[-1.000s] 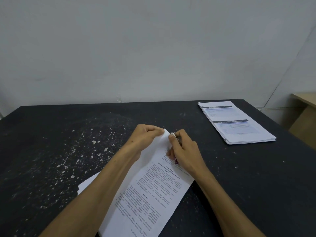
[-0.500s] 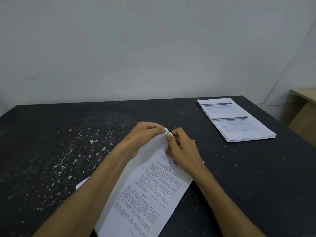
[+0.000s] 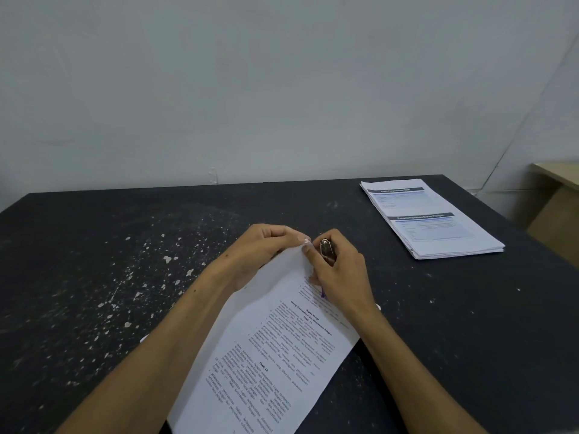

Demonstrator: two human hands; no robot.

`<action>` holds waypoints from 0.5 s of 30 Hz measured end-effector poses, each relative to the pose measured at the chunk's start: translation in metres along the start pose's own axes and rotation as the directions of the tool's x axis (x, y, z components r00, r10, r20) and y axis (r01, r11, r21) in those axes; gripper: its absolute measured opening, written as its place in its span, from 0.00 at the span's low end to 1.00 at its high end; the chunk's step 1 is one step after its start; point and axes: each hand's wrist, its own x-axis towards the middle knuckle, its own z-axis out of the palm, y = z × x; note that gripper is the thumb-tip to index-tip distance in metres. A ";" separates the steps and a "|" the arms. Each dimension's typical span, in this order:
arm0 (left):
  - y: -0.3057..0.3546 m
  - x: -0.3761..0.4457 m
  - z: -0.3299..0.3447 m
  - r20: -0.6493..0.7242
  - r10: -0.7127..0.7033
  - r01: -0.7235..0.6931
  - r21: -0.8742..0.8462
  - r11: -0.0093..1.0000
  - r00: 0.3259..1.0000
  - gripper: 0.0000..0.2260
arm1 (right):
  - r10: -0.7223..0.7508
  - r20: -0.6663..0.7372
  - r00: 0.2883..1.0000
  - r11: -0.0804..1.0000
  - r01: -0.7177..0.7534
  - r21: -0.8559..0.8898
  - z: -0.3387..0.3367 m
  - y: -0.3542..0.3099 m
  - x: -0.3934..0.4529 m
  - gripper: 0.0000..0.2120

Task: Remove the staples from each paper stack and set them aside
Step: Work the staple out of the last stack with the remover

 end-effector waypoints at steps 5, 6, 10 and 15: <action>-0.001 0.000 -0.003 0.030 0.018 -0.018 -0.008 1.000 0.999 0.06 | -0.053 -0.020 0.998 0.998 0.053 0.014 -0.002 -0.001 0.000 0.10; -0.001 0.000 -0.004 0.033 0.019 -0.019 -0.008 1.000 0.999 0.06 | -0.057 -0.019 0.998 0.998 0.057 0.014 -0.002 -0.002 -0.001 0.09; -0.003 0.001 -0.005 0.029 0.020 -0.020 0.001 1.000 0.999 0.06 | -0.074 -0.005 0.997 0.997 0.074 -0.004 -0.002 -0.003 -0.001 0.09; -0.005 0.000 -0.006 0.029 0.022 -0.022 0.021 1.000 0.999 0.05 | -0.043 0.036 0.998 0.999 0.044 -0.022 -0.001 -0.002 -0.002 0.06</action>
